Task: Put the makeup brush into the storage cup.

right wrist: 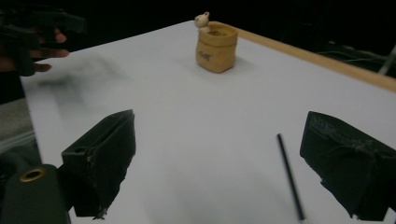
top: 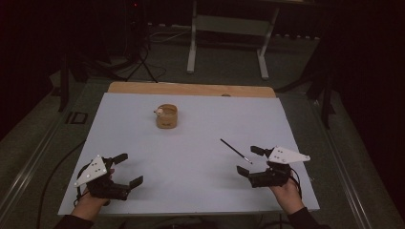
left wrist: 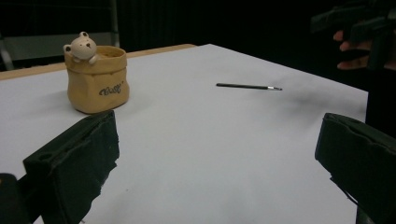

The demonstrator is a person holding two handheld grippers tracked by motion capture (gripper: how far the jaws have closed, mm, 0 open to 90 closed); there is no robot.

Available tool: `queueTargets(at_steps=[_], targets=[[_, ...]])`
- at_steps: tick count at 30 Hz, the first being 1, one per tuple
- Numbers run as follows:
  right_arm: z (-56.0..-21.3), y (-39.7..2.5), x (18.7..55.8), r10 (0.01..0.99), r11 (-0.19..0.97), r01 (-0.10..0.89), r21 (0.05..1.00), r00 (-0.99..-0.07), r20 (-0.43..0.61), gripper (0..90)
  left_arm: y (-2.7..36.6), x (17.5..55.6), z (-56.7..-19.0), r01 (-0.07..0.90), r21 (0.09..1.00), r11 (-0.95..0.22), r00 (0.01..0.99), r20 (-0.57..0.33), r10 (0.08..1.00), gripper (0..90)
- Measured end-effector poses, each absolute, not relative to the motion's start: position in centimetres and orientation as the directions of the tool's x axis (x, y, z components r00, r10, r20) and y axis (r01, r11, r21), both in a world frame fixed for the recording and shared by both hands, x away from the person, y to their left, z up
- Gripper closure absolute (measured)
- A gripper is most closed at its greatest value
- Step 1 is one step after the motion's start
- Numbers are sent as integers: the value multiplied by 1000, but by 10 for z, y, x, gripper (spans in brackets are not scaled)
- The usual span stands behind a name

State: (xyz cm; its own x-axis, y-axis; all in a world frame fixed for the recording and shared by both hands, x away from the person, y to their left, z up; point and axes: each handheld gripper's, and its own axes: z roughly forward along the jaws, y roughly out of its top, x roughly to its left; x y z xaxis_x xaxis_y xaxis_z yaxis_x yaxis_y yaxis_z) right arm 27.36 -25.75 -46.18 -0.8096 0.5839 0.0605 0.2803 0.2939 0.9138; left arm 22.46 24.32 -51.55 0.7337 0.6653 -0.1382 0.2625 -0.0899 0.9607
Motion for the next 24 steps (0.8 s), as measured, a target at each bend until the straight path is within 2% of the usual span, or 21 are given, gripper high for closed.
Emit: queueTargets(at_steps=[1,11,21,24], targets=[[-449,-257,281,590,316,258,913,-807,23,134,243,224,-515,261,961,-88,732,-138,667,0],[-421,-254,307,613,320,217,922,-790,-27,138,245,224,-515,261,962,-80,729,-143,669,0],[-408,-260,353,643,317,340,886,-764,63,133,246,224,-515,262,962,-73,726,-147,672,0],[-410,-258,362,666,342,362,867,-745,49,131,246,224,-515,263,962,-73,725,-147,673,0]])
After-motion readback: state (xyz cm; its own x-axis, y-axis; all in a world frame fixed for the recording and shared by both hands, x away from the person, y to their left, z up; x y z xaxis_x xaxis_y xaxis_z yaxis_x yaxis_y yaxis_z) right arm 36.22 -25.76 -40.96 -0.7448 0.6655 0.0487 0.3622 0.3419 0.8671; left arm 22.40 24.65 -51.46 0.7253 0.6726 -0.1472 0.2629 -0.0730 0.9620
